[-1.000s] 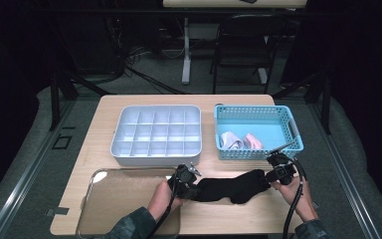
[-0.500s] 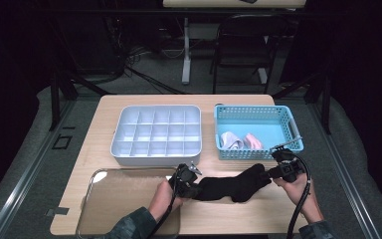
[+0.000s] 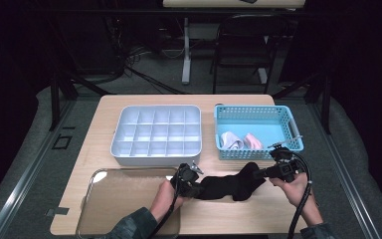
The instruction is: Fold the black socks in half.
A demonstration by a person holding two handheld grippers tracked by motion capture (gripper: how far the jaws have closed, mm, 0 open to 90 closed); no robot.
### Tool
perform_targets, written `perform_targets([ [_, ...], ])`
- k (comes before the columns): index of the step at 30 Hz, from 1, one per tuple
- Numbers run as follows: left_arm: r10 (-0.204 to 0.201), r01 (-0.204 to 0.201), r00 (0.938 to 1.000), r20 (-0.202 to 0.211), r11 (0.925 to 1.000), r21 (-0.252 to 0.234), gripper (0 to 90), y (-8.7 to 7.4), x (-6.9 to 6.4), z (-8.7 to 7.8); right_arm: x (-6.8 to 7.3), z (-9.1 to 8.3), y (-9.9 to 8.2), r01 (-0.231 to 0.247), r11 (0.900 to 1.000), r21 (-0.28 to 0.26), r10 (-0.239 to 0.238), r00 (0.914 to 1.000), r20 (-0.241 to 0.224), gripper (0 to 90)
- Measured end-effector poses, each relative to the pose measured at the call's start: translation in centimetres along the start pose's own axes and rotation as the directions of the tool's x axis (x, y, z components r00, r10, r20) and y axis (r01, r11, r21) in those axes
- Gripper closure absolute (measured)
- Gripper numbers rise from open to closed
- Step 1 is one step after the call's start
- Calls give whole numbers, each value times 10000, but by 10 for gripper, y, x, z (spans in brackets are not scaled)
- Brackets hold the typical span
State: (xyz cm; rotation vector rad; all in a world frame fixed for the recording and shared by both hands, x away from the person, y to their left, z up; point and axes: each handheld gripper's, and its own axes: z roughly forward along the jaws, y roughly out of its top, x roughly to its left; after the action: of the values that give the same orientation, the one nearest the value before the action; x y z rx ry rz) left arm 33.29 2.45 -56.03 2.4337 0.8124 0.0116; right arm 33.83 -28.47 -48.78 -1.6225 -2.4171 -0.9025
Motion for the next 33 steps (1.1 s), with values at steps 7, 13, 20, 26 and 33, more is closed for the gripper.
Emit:
perform_targets([
  [7, -8, 8, 10000, 62, 10000, -21, 765, 1, 0, 1, 10, 2, 2, 179, 9997, -179, -188, 9986, -502, 813],
  [13, -23, 23, 10000, 75, 10000, -77, 763, 2, 0, 2, 21, 9, 5, 346, 9992, -202, -363, 9956, -861, 813],
  [20, -22, 23, 9999, 112, 9999, -110, 762, 3, 0, 3, 36, 26, 13, 602, 9982, -18, -601, 9936, -958, 810],
  [26, -94, 97, 9998, 167, 9998, -173, 760, 4, 0, 4, 49, 46, 19, 624, 9976, 313, -597, 9949, -811, 807],
  [33, -97, 101, 9997, 205, 9998, -185, 760, 4, 0, 4, 58, 67, 25, 831, 9941, 701, -795, 9954, -528, 806],
])
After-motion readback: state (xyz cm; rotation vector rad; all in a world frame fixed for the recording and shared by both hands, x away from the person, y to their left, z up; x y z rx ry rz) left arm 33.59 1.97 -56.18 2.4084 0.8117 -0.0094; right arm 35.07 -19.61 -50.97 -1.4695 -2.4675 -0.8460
